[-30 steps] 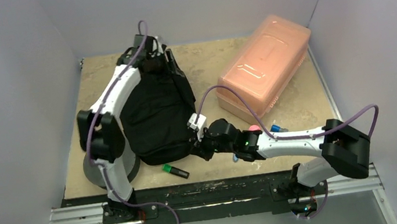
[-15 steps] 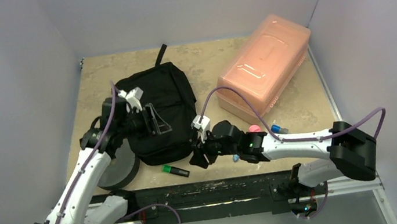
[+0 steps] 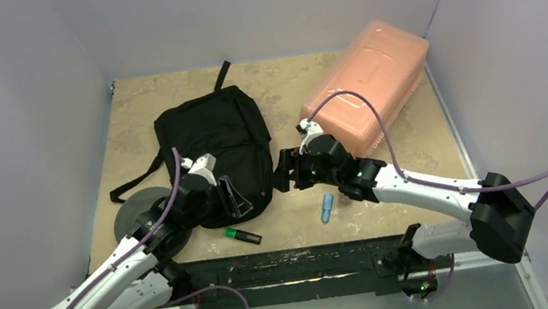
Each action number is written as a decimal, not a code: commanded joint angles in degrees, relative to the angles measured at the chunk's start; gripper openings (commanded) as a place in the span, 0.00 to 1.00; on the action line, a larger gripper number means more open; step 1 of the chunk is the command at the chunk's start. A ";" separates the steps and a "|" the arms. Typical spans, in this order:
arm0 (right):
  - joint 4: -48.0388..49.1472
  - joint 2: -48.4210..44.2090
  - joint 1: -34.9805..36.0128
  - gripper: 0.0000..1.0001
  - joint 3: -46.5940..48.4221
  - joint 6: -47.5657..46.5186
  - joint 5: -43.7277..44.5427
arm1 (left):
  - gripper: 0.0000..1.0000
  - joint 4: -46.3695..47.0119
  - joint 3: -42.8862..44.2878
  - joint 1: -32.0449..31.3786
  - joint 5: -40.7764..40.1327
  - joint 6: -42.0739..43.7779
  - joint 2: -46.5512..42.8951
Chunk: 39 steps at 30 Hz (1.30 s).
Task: Pack the student bag
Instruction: Zip the student bag at the center of the board.
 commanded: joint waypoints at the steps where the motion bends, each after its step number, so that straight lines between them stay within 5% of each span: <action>1: 0.18 0.92 -0.62 0.77 5.18 3.43 2.91 | 0.47 7.05 -1.17 -2.20 -8.77 -6.59 2.76; 12: 2.50 7.55 -0.71 0.77 8.14 3.43 1.47 | 0.47 11.98 -0.17 -2.37 -8.33 -7.36 12.36; 29: 4.80 13.45 -0.71 0.66 9.13 3.37 -2.17 | 0.33 18.86 -0.03 -2.44 -6.31 -7.29 18.64; 39: 5.61 15.48 -0.71 0.65 9.37 4.72 -2.54 | 0.02 19.09 0.01 -2.39 -5.93 -4.65 18.03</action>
